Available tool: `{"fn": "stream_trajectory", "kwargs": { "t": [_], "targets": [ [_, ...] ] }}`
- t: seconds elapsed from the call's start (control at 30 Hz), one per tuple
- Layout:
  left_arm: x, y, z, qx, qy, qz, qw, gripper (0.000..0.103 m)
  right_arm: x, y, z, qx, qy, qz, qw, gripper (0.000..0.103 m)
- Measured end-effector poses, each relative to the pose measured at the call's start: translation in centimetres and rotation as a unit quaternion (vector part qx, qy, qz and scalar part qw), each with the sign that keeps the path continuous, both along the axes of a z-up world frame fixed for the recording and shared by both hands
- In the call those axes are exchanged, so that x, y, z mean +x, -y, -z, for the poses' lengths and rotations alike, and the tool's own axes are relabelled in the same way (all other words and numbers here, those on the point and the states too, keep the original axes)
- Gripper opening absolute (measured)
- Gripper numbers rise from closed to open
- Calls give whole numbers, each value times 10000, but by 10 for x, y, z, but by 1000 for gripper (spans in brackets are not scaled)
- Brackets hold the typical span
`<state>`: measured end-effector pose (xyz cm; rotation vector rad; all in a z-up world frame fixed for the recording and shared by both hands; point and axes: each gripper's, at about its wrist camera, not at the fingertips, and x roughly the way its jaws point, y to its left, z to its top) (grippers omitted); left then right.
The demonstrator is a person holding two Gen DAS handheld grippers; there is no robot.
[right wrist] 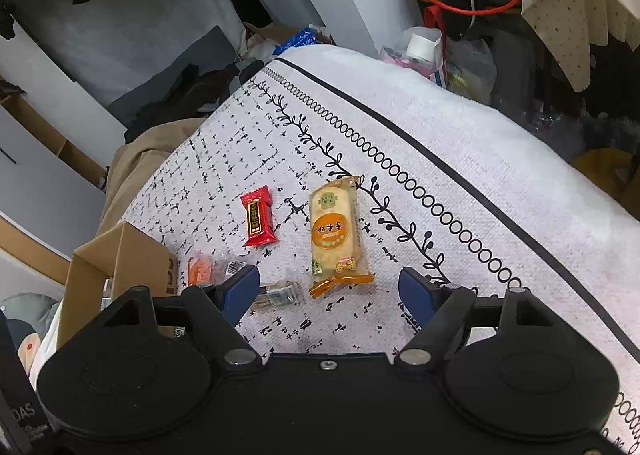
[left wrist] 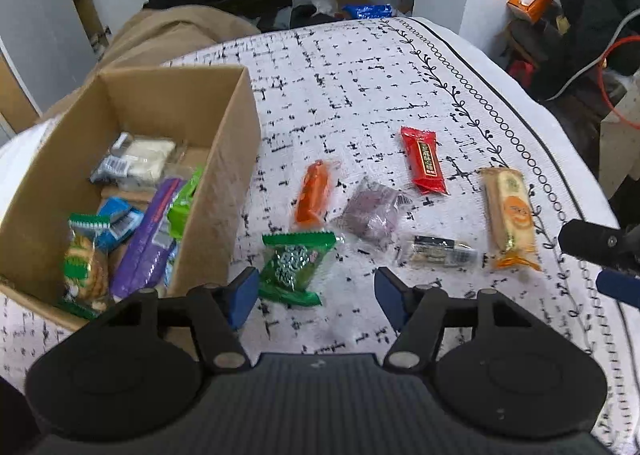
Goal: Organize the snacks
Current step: 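Grasp the green printed pack with the left tool while the right tool grasps the cream cake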
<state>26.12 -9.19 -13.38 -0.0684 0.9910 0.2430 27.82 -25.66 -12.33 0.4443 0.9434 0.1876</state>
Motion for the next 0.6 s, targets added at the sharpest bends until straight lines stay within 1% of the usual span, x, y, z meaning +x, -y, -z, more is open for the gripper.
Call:
{"fn": "stream_trajectory", "kwargs": {
  "t": [0.2,0.3,0.4,0.53,0.6],
  "targets": [
    [7,7,6,309,61,33,9995,64,8,-4,6,48,-63,-45,10000,76],
    [6,14,8,348,101,144,9992,64,11,-4,9,81,-96,-35,9999,76],
    [5,17,15,409,12,123,9991,63,14,-4,12,98,-148,-21,9998,76],
    [6,15,27,476,-134,-55,9988,55,17,-5,15,89,-192,-18,9998,76],
    [7,14,30,498,-119,-98,9986,54,18,-5,19,71,-226,-9,9997,76]
  ]
}}
